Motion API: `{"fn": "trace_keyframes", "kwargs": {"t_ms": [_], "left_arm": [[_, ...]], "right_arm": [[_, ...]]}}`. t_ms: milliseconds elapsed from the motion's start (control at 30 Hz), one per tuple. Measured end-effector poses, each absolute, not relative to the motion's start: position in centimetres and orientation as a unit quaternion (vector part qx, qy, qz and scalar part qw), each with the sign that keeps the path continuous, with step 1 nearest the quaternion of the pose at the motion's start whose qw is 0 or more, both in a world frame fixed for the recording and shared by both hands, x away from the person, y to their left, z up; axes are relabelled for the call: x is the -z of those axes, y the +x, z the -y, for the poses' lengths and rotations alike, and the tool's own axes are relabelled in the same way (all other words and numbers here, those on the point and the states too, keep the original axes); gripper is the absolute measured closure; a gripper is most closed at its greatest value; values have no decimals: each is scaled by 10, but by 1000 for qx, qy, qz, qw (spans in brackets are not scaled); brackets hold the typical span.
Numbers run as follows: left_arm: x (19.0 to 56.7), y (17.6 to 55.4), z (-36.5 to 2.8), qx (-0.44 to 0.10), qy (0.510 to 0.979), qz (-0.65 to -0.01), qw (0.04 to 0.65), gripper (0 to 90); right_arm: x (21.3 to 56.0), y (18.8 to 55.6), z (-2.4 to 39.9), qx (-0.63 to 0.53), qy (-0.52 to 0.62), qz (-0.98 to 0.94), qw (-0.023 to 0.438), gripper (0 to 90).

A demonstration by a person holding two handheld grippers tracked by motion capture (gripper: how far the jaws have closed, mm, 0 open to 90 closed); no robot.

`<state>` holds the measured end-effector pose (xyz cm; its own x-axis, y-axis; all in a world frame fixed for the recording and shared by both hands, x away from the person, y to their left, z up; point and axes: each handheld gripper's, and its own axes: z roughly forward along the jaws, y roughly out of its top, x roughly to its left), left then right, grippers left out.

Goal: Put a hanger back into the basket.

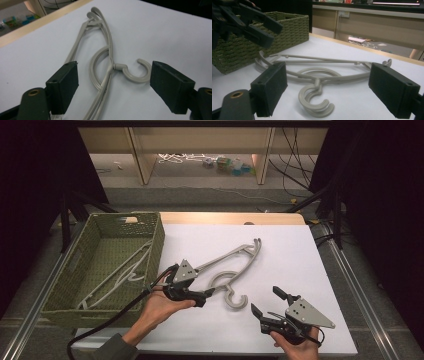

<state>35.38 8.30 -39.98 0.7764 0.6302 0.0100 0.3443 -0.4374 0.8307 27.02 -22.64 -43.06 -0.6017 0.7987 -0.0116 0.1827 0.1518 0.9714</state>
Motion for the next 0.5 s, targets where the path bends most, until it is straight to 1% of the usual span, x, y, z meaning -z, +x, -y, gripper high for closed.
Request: {"fn": "trace_keyframes", "kwargs": {"t_ms": [133, 233, 333, 400, 433, 467, 500], "left_arm": [[400, 363, -83, -128, 841, -298, 433, 234], [400, 372, -85, -130, 845, -303, 421, 236], [402, 378, -84, -118, 852, -309, 405, 242], [405, 379, -78, -117, 862, -305, 388, 254], [406, 379, -73, -127, 869, -296, 375, 251], [407, 379, -69, -127, 870, -293, 375, 251], [407, 380, -63, -115, 872, -292, 377, 256]], "right_arm": [[430, 270, 226, -550, 349, -705, 280, 162], [431, 271, 225, -548, 347, -709, 278, 162], [431, 273, 224, -549, 345, -709, 278, 162], [431, 274, 223, -549, 344, -710, 277, 162], [431, 274, 222, -549, 343, -711, 276, 162], [431, 274, 222, -549, 343, -711, 276, 162], [431, 274, 222, -549, 343, -710, 277, 162]]}}
